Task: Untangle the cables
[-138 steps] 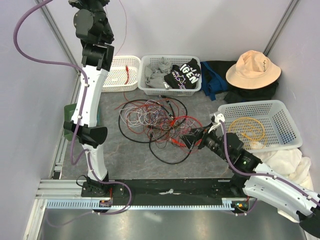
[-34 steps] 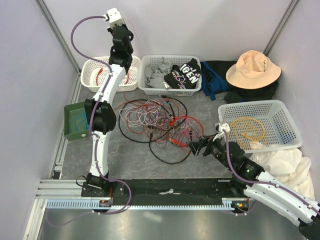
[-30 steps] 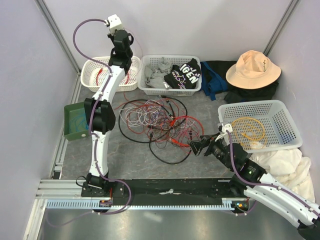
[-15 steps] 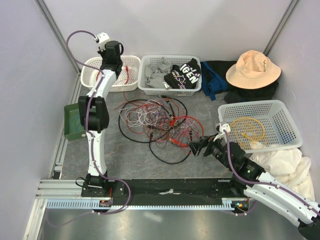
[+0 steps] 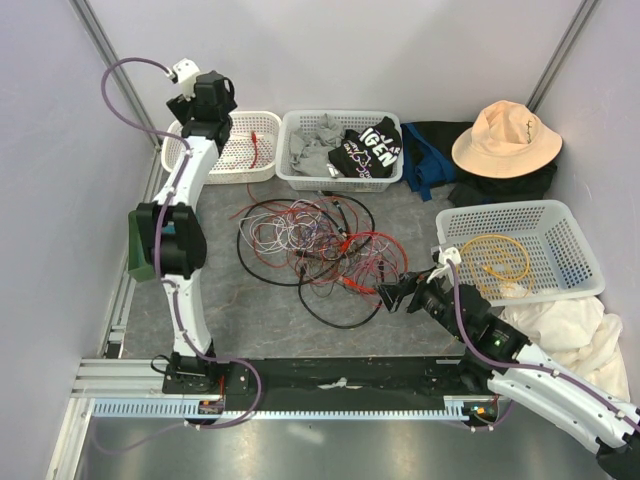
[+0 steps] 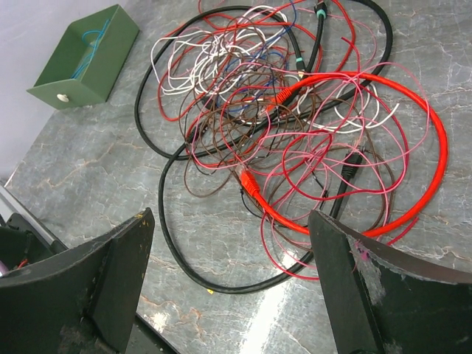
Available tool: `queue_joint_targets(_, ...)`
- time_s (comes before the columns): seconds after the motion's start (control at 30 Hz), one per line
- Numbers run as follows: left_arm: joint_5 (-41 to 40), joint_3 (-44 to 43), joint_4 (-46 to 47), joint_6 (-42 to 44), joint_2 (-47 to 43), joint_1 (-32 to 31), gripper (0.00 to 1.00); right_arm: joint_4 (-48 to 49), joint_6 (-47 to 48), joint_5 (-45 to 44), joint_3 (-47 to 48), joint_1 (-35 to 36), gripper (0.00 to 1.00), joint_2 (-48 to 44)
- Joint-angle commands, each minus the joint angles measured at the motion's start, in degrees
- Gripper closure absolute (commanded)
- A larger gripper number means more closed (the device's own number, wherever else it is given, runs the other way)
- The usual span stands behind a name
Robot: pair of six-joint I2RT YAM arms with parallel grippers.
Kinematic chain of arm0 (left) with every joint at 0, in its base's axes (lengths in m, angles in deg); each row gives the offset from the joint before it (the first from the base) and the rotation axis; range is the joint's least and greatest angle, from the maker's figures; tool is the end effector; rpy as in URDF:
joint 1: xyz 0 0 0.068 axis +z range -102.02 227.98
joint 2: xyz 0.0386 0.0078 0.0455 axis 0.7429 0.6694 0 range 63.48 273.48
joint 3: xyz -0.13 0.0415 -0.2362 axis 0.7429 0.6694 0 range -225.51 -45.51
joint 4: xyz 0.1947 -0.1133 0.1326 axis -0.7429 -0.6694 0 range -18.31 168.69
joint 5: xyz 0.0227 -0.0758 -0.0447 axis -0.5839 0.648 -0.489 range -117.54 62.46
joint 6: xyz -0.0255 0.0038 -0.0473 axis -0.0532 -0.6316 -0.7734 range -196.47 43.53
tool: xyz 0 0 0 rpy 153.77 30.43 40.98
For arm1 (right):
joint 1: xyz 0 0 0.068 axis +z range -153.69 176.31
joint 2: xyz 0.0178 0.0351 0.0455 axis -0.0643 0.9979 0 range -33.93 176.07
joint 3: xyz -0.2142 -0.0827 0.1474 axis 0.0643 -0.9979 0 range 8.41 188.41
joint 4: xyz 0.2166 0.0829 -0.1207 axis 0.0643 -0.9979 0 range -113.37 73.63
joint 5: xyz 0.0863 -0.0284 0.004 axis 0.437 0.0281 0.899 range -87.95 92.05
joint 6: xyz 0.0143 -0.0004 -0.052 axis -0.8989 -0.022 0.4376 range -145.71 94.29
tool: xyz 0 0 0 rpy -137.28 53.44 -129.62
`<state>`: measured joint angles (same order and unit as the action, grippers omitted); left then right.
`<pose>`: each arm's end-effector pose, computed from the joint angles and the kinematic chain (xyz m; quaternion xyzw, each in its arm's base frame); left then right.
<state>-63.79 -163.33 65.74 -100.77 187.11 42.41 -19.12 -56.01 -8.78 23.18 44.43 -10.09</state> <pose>0.5128 -0.0288 0.3352 -0.3045 0.7328 0.1017 0.5999 0.0962 0.0972 0.2185 -0.0608 0.7726 0.3400 0.5327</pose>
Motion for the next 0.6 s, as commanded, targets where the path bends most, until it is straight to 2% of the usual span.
queue_joint_targets(0.0, 1.62, 6.97, 3.19, -4.18, -17.44, -5.76, 0.0, 1.07, -0.98, -0.07, 0.62, 0.05, 0.07, -0.63)
queue_joint_targets(0.03, 1.71, 12.82, 5.11, -4.44, -23.38, -7.34, 0.0, 1.42, -0.98, -0.07, 0.7, 0.05, 0.07, -0.11)
queue_joint_targets(0.17, 4.52, 31.48, 10.22, -6.47, -37.97, -18.48, 0.0, 1.78, -0.2, 0.37, 2.63, 0.05, 0.07, 1.65)
queue_joint_targets(0.27, 6.62, 44.49, 8.14, -9.7, -48.61, -23.86, 0.0, 1.16, 1.3, 0.11, 4.21, 0.05, 0.06, 2.36)
queue_joint_targets(0.33, 12.67, 51.16, 5.75, -12.88, -51.38, -26.42, 0.0, 0.72, 2.26, -0.42, 4.66, 0.05, 0.06, 2.62)
queue_joint_targets(0.43, 11.65, 53.83, -2.93, -14.02, -52.09, -36.51, 0.0, 0.63, 3.06, -1.47, 5.36, 0.05, 0.05, 3.84)
queue_joint_targets(0.47, 10.34, 53.75, -6.26, -14.9, -51.57, -41.67, 0.0, 0.72, 3.15, -1.39, 6.15, 0.05, 0.06, 4.37)
queue_joint_targets(0.57, 8.39, 54.01, -14.89, -18.76, -49.2, -49.6, 0.0, 0.98, 2.97, -0.95, 7.29, 0.05, 0.05, 6.83)
